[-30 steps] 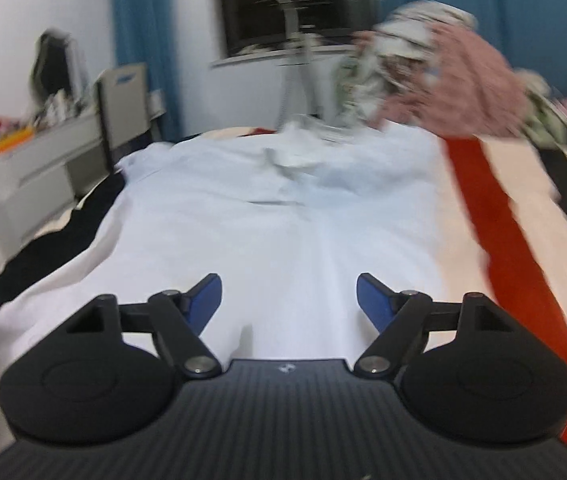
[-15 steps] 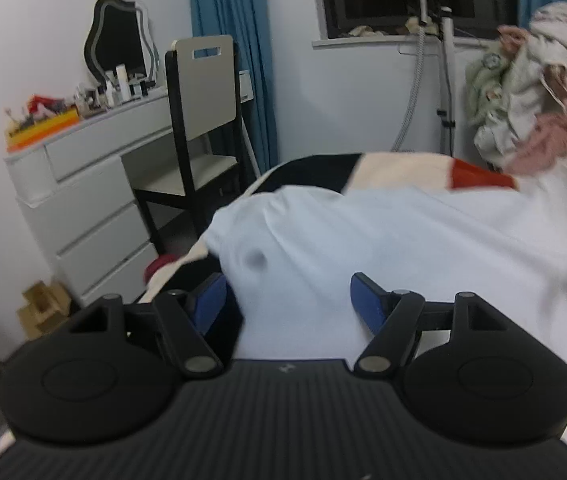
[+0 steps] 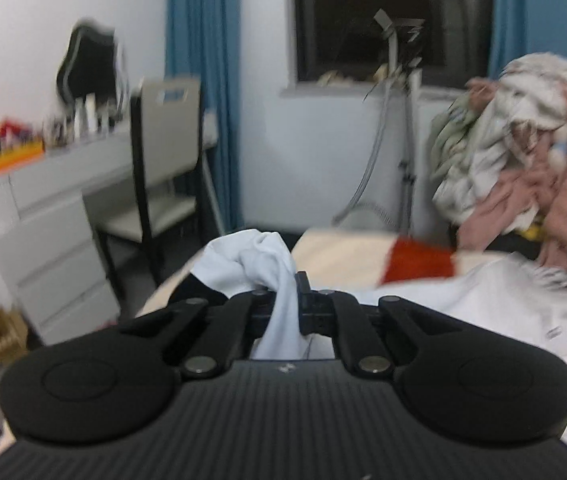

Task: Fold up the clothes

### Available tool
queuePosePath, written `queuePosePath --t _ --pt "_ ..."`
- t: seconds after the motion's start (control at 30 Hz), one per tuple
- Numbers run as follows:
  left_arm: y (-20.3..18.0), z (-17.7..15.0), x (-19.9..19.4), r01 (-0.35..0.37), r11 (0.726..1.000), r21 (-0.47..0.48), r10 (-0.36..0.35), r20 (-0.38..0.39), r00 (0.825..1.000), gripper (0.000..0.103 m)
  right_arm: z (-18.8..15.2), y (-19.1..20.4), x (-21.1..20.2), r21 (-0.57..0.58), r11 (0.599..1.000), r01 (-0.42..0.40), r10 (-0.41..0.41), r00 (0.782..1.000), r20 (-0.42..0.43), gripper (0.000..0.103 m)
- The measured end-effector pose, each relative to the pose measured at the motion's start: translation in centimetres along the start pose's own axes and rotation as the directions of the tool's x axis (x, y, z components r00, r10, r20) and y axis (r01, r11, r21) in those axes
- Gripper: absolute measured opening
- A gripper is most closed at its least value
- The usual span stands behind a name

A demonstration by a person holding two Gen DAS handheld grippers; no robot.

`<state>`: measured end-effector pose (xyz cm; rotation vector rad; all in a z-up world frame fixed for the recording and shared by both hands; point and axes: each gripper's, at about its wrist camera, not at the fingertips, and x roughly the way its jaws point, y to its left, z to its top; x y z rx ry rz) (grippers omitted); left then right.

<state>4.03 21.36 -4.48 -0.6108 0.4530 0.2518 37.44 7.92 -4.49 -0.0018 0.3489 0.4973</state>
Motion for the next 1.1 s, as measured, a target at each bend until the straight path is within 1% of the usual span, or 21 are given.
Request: queuePosePath --t 0.07,0.17,0.27,0.33,0.4,0.47,0.5,0.53,0.6,0.63,0.67,0.7,0.73,0.87,0.97,1.1 --pt "-0.8 -0.5 -1.3 0.039 0.999 0.01 -0.039 0.001 0.999 0.097 1.1 -3.1 -2.4 0.034 0.999 0.029 -0.031 0.998 0.055 0.005" --pt "-2.2 -1.6 -2.7 0.084 0.996 0.042 -0.084 -0.001 0.996 0.098 1.7 -8.6 -5.4 0.108 0.989 0.097 -0.108 0.989 0.103 0.005" --pt "-3.7 -3.0 -2.1 0.092 0.99 0.104 -0.089 -0.034 0.995 0.098 0.7 -14.6 -7.6 0.199 0.966 0.163 -0.188 0.976 0.114 0.005" --pt "-4.3 -3.9 -1.0 0.088 0.988 0.126 -0.08 -0.068 0.994 0.098 -1.2 -18.5 -8.2 0.257 0.94 0.223 -0.249 0.966 0.075 0.005" --pt "-4.7 -4.8 0.2 0.09 0.986 0.139 -0.076 -0.103 0.992 0.098 -3.6 -21.5 -8.2 0.292 0.917 0.271 -0.291 0.956 0.026 0.006" --pt "-5.1 -5.5 1.2 0.09 0.985 0.15 -0.071 -0.127 0.989 0.098 -6.1 -23.6 -7.9 0.293 0.903 0.313 -0.321 0.947 -0.023 0.008" --pt "-5.4 -5.9 1.6 0.088 0.983 0.163 -0.065 -0.137 0.988 0.098 -7.2 -24.3 -7.6 0.302 0.897 0.322 -0.323 0.945 -0.049 0.01" --pt "-5.5 -6.2 2.0 0.085 0.981 0.174 -0.061 -0.14 0.988 0.098 -8.2 -24.9 -7.2 0.315 0.892 0.324 -0.317 0.945 -0.076 0.013" --pt "-6.0 -6.7 2.5 0.083 0.976 0.2 -0.055 -0.141 0.988 0.098 -9.4 -25.5 -6.6 0.345 0.888 0.306 -0.278 0.952 -0.127 0.043" --pt "-6.2 -6.8 2.5 0.086 0.974 0.211 -0.056 -0.141 0.988 0.098 -9.7 -25.4 -6.7 0.343 0.892 0.295 -0.265 0.955 -0.131 0.073" --pt "-6.4 -6.9 2.5 0.089 0.971 0.221 -0.059 -0.14 0.988 0.098 -9.9 -25.1 -7.1 0.334 0.898 0.288 -0.26 0.957 -0.125 0.09" --pt "-6.6 -7.1 2.5 0.093 0.968 0.232 -0.061 -0.14 0.988 0.098 -9.8 -24.7 -7.7 0.321 0.904 0.283 -0.259 0.959 -0.116 0.091" --pt "-6.7 -7.2 2.4 0.097 0.965 0.242 -0.064 -0.139 0.988 0.098 -9.7 -24.2 -8.3 0.305 0.91 0.28 -0.26 0.96 -0.106 0.089" --pt "-7.3 -7.6 2.0 0.116 0.951 0.285 -0.079 -0.14 0.987 0.098 -8.8 -21.9 -11.6 0.254 0.931 0.263 -0.25 0.965 -0.082 0.09" --pt "-7.8 -7.7 0.9 0.13 0.935 0.331 -0.089 -0.135 0.987 0.098 -8.2 -20.1 -16.0 0.257 0.931 0.259 -0.253 0.966 -0.054 0.09" --pt "-8.6 -7.9 -1.2 0.151 0.908 0.391 -0.116 -0.111 0.987 0.098 -8.0 -17.6 -22.9 0.261 0.936 0.238 -0.245 0.97 -0.008 0.09"
